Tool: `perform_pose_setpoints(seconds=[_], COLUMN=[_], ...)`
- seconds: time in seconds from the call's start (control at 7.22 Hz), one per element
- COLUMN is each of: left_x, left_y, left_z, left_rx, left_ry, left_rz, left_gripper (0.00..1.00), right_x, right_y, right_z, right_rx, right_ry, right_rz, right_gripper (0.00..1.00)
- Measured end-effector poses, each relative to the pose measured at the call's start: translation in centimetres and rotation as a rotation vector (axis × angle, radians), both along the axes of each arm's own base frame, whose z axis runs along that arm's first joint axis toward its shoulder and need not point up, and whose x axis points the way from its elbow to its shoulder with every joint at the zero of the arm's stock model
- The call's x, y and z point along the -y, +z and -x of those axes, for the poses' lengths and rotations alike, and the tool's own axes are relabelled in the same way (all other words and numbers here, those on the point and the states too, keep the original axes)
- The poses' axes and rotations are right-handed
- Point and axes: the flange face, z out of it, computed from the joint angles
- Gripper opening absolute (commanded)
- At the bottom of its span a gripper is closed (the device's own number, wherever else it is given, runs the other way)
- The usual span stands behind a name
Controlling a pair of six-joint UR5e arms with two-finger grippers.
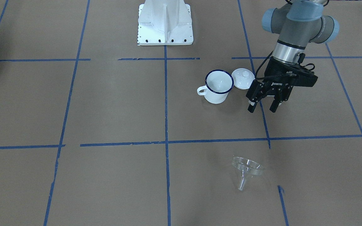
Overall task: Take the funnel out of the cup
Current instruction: 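Set the funnel down on the table and open the left gripper, then lower the left gripper onto the white lid beside the mug and grasp it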
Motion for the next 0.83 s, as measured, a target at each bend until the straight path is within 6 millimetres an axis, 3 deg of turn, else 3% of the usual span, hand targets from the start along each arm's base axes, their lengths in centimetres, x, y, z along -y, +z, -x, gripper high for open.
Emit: perform_pose_setpoints(seconds=[0.28,0.42,0.83], left_x=[-3.7,-5.8,-11.1], left_y=[1.8,2.4,4.5], left_z=[1.6,0.7,-5.0], left_rx=[0.084,0.134,0.236], left_ry=[0.172,0.232,0.354], left_rz=[0.023,0.069,0.149], left_gripper=[1.00,1.00,1.00], right_x=[0.0,0.0,0.0], right_y=[0.0,0.0,0.0], right_z=[0.0,0.0,0.0], right_rx=[0.000,0.000,0.000], right_ry=[0.000,0.000,0.000], right_rz=[0.000,0.000,0.000], right_gripper=[1.00,1.00,1.00])
